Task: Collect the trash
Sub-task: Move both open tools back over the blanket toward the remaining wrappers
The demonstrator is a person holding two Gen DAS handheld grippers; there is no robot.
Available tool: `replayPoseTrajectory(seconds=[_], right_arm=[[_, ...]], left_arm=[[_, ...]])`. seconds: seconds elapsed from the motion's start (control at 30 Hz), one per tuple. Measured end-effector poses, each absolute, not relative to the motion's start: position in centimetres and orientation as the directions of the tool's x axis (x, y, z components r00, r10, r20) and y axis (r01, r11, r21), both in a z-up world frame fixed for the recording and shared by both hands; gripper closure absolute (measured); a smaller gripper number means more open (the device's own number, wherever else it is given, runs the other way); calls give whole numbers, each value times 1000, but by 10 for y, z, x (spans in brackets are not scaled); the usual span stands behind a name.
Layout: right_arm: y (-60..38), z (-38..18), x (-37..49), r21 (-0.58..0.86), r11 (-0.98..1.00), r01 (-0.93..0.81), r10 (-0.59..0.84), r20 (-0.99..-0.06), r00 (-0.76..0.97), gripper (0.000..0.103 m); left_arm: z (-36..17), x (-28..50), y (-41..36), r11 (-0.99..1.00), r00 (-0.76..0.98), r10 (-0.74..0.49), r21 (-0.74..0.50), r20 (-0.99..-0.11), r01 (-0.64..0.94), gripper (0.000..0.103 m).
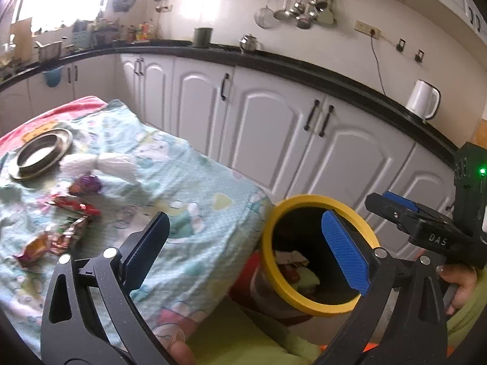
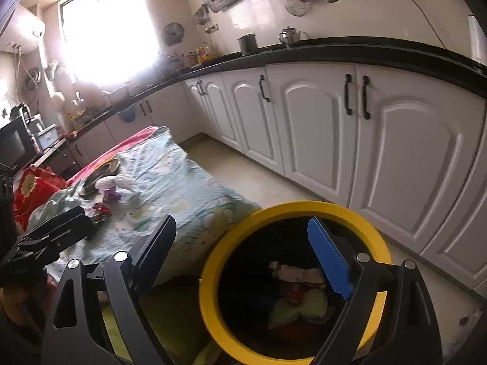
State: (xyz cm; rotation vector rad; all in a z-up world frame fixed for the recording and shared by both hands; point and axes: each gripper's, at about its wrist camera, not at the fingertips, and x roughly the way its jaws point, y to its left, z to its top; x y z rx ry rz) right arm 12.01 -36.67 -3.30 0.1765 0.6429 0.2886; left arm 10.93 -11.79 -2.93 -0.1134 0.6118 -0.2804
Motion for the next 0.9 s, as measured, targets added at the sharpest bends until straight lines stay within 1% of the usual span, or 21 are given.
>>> replayPoseTrajectory(seconds=[0.23,0.6,0.9], right_arm=[[-335,-21,122,235,931,-278,364,-553,750,17],[-283,-4,128,249,888,-386,458,-541,706,17],[-250,6,131,250,864,-436,499,-537,680,17]], left_arm=[[-18,102,-92,975,825,-218,-160,-521,157,11],[-10,94,-50,985,859,-133,-159,-495,61,11],[-9,89,-13,984,875,-63,-176,-479,-25,11]])
